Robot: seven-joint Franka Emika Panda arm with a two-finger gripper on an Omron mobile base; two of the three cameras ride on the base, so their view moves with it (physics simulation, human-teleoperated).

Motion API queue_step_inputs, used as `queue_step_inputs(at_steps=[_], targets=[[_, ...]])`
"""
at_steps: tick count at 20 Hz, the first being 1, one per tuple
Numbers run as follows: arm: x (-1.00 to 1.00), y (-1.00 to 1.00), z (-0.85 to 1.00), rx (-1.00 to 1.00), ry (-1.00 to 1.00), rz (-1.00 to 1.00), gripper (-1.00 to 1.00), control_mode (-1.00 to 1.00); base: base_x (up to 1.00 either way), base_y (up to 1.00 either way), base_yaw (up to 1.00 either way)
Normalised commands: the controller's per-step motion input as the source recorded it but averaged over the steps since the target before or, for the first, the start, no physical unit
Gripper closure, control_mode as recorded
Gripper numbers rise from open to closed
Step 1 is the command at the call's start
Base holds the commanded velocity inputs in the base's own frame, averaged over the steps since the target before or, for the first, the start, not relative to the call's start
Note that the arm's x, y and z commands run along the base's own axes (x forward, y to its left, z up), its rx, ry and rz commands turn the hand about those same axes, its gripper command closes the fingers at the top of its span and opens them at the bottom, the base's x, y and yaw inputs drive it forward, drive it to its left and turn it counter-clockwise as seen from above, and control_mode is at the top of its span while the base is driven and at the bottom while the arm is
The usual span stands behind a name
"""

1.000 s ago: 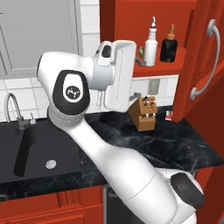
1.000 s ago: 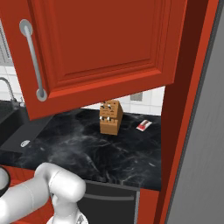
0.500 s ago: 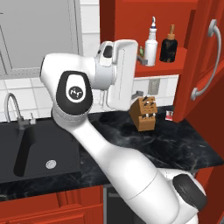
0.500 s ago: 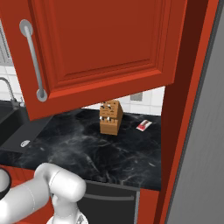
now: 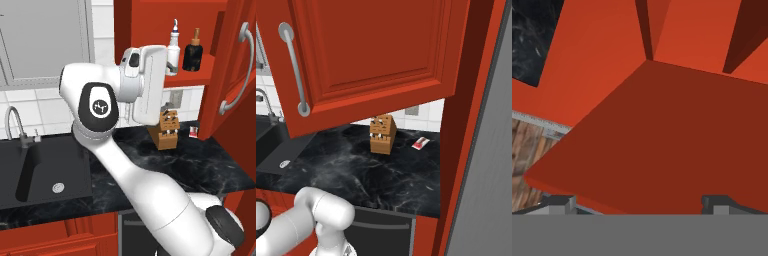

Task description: Pick the soap dispenser and spray from the cabinet and place them on the counter.

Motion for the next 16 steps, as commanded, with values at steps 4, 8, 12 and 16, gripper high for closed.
queue_step_inputs(at_steps=[4, 8, 12, 16], targets=[[0.01, -0.20, 0.00, -0.01, 0.00, 0.00, -1.00, -1.00, 0.00, 0.00, 0.00], [0.12, -0.12, 0.00, 0.00, 0.00, -0.02, -1.00, -1.00, 0.00, 0.00, 0.00], [0.16, -0.07, 0.00, 0.00, 0.00, -0.05, -1.00, -1.00, 0.00, 0.00, 0.00], [0.11, -0.13, 0.00, 0.00, 0.00, -0.08, -1.00, -1.00, 0.00, 0.00, 0.00]])
